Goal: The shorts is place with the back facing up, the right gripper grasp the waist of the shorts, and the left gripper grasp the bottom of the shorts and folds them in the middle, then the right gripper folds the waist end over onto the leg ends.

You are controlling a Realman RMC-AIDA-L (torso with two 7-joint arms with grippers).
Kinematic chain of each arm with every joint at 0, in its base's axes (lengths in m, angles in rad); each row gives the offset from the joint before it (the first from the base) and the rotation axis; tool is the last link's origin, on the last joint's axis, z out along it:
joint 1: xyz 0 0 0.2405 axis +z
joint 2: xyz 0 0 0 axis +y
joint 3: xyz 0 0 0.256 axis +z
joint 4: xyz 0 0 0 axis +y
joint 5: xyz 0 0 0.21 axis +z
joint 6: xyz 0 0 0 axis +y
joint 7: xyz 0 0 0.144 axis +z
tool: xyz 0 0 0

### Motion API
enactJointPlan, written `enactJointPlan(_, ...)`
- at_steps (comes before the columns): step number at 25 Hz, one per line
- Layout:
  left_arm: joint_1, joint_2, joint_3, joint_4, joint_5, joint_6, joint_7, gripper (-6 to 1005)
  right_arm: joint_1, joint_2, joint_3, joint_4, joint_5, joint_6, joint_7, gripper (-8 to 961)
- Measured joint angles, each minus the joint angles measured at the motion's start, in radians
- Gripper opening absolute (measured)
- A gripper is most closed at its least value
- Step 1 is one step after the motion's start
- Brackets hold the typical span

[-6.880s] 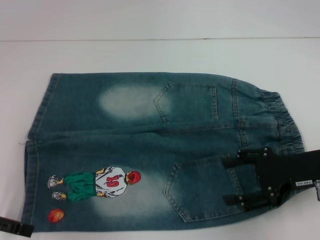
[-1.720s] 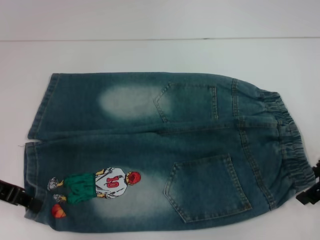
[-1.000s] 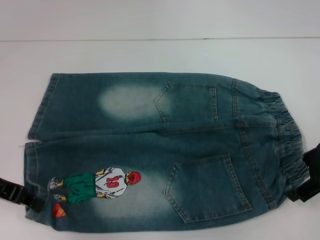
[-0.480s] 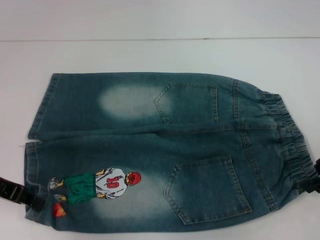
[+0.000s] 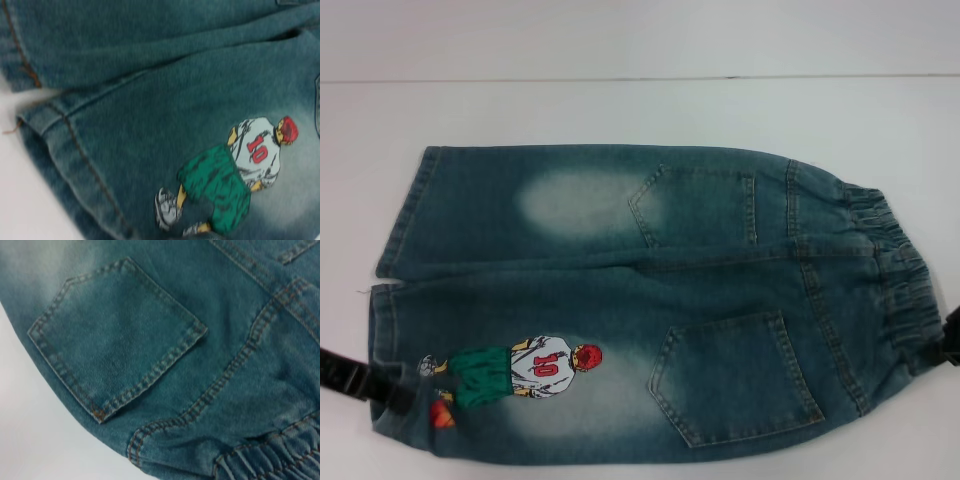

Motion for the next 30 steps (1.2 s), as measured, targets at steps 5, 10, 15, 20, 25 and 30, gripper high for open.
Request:
enactJointPlan(5,0.000,0.007,-0.016,0.000,-0.057,-0.033,0.009,25,-0.014,-0.003,0.069,-0.003,0.093,0.011,-0.057,65)
enactJointPlan(10,-0.003,0.012,-0.034,0.008,-0.129,-0.099,0.013,25,-0.049,0.000,0.142,-0.015,0.230,0.070,-0.100,54)
enactJointPlan(15,-0.019,0.017,-0.036,0.010,-0.186,-0.197,0.019,25,-0.075,-0.001,0.218,-0.005,0.354,0.146,-0.099,58)
enactJointPlan(20,-0.042,0.017,-0.024,0.011,-0.218,-0.291,0.024,25,-0.082,-0.004,0.282,0.023,0.438,0.183,-0.098,63)
enactJointPlan(25,-0.081,0.014,-0.022,0.010,-0.220,-0.366,0.028,24,-0.075,-0.018,0.315,0.092,0.484,0.279,-0.087,67)
enactJointPlan(30,-0.116,0.007,-0.017,0.003,-0.222,-0.441,0.024,33,-0.039,-0.044,0.307,0.201,0.484,0.368,-0.092,72)
